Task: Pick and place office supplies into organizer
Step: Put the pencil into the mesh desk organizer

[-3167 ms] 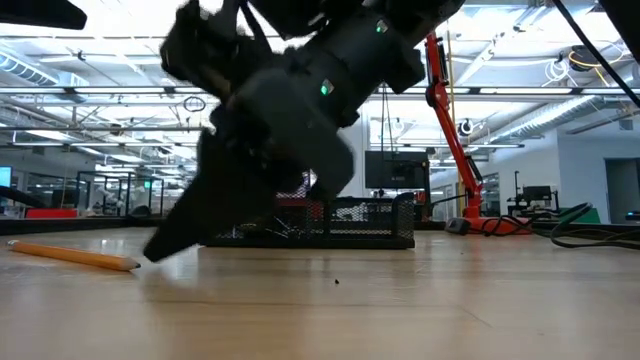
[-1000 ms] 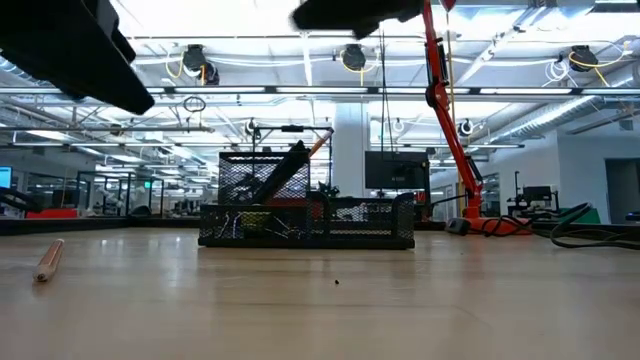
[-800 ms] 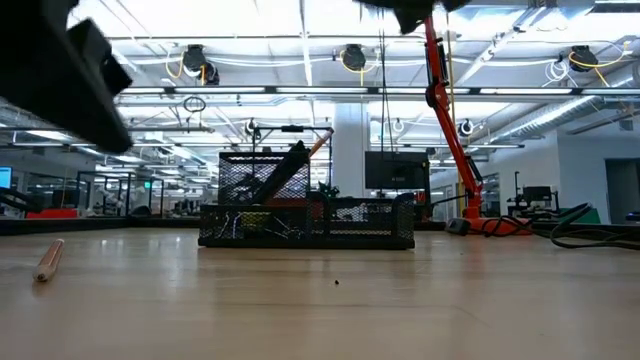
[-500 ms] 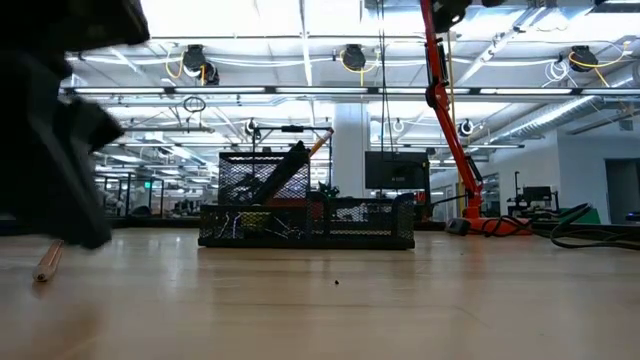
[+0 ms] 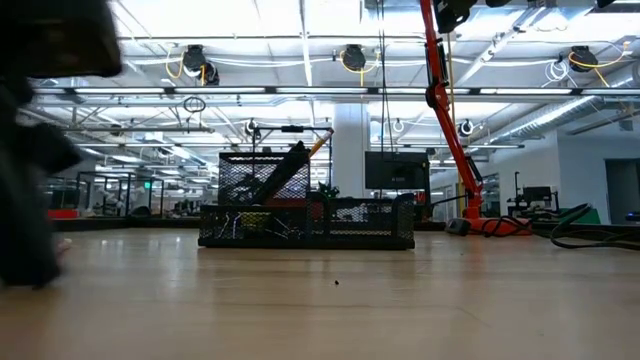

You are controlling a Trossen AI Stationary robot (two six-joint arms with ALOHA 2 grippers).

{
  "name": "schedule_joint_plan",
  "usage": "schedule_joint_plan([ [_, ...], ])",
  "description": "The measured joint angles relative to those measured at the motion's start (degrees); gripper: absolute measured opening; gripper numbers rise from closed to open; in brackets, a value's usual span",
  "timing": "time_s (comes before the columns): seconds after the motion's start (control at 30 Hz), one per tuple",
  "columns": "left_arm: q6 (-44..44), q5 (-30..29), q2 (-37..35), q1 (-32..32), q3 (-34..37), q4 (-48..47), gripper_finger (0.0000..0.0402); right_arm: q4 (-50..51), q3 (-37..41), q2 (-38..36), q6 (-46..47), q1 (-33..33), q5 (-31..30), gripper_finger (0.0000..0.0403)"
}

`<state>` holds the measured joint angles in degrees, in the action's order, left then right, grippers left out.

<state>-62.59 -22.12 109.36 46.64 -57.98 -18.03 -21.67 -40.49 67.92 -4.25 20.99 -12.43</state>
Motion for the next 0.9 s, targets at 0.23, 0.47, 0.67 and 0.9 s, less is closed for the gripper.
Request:
schedule_joint_plan([
  [0.23, -11.02, 2.58, -2.6, 3.83, 0.07, -9.19, 0.0026, 0.04, 0.0, 0.0, 0.09, 0.0, 0.0, 0.0],
  [0.47, -17.88, 3.75, -3.04, 6.54, 0.09, -15.48, 0.0026, -0.11, 0.0, 0.0, 0.11, 0.0, 0.01, 0.0],
  [0.67, -21.2, 5.55, -3.08, 8.06, 0.16, -18.1, 0.0026, 0.01, 0.0, 0.0, 0.13, 0.0, 0.01, 0.0],
  [0.9, -26.41, 5.63, -3.08, 10.4, 0.13, -22.73, 0.0026, 0.29, 0.0, 0.0, 0.57, 0.0, 0.02, 0.0],
])
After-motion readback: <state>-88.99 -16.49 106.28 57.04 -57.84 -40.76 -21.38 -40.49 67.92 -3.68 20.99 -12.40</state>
